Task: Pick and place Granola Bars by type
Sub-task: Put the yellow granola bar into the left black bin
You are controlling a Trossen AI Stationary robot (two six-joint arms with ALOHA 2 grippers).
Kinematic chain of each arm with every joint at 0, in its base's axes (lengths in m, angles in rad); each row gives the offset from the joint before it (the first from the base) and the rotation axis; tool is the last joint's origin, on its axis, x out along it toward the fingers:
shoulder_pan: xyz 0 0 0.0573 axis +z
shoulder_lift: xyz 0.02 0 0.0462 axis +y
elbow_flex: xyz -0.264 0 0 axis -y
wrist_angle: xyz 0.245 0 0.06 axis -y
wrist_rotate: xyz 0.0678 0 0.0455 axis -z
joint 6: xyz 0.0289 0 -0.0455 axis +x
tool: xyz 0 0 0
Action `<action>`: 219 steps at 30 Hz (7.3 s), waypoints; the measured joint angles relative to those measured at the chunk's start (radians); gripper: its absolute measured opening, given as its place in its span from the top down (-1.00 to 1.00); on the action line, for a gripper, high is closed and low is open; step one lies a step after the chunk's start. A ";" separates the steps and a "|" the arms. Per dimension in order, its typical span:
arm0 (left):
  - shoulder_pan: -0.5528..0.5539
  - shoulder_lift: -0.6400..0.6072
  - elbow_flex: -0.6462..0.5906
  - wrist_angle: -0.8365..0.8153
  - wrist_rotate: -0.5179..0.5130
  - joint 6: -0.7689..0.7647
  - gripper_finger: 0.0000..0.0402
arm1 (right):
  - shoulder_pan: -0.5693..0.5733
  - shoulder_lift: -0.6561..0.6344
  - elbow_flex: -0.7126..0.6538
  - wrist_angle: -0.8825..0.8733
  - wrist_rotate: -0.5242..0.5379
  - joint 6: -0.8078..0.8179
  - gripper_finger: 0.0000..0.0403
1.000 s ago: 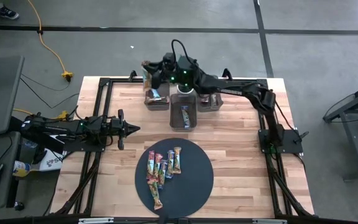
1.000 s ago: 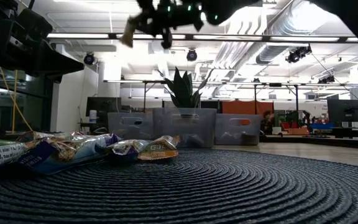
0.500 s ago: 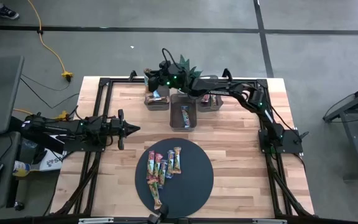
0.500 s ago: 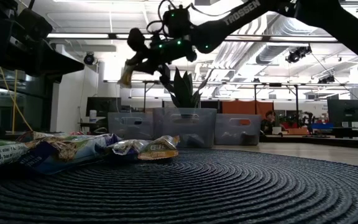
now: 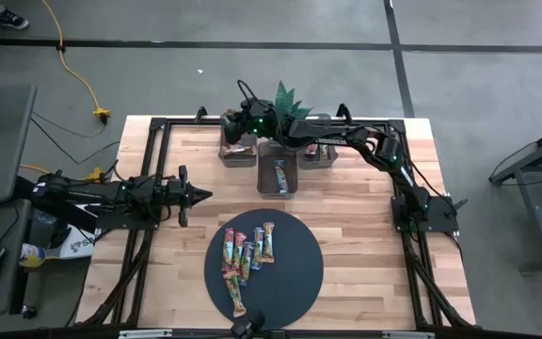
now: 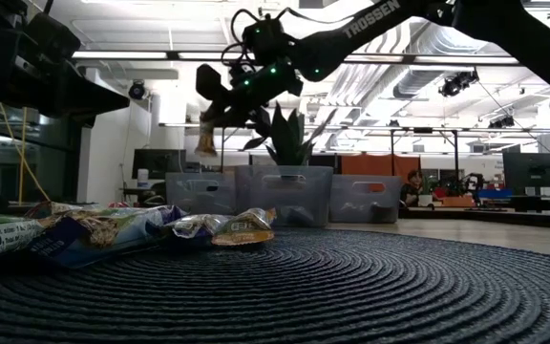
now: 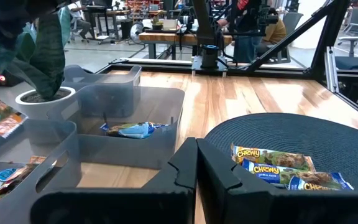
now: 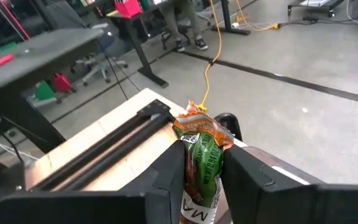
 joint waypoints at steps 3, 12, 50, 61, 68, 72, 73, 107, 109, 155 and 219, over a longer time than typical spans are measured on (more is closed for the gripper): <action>0.000 0.000 0.000 0.000 0.000 0.000 0.99 | 0.000 0.000 0.000 -0.005 -0.003 -0.017 0.59; 0.000 0.000 0.000 0.000 0.000 0.000 0.99 | 0.000 0.000 0.000 -0.006 -0.014 -0.038 0.59; 0.000 0.000 0.000 0.000 0.000 0.000 0.99 | 0.035 0.001 -0.001 0.014 0.022 -0.135 0.29; 0.000 0.000 0.000 0.001 0.000 0.000 0.99 | 0.053 -0.068 -0.003 0.065 0.049 -0.220 0.29; 0.000 0.000 0.000 0.003 0.000 0.000 0.99 | 0.064 -0.149 -0.002 0.077 0.056 -0.284 0.28; 0.000 0.000 0.000 0.001 0.000 0.000 0.99 | 0.076 -0.189 -0.002 0.067 0.061 -0.307 0.28; 0.000 0.000 0.000 0.001 0.000 0.000 0.99 | 0.079 -0.200 -0.002 0.068 0.063 -0.311 0.28; 0.000 0.000 0.000 0.000 0.000 0.000 0.99 | 0.380 -0.371 -0.001 -0.205 -0.285 -0.010 0.28; 0.000 0.000 0.000 0.000 0.000 0.000 0.99 | 0.398 -0.372 -0.004 -0.234 -0.345 0.013 0.28; 0.000 0.000 0.000 0.000 0.000 0.000 0.99 | 0.643 -0.102 -0.006 -1.044 0.016 0.992 0.28; 0.000 0.000 0.000 0.000 0.000 0.000 0.99 | 0.595 0.064 -0.019 -0.985 -0.093 0.966 -0.11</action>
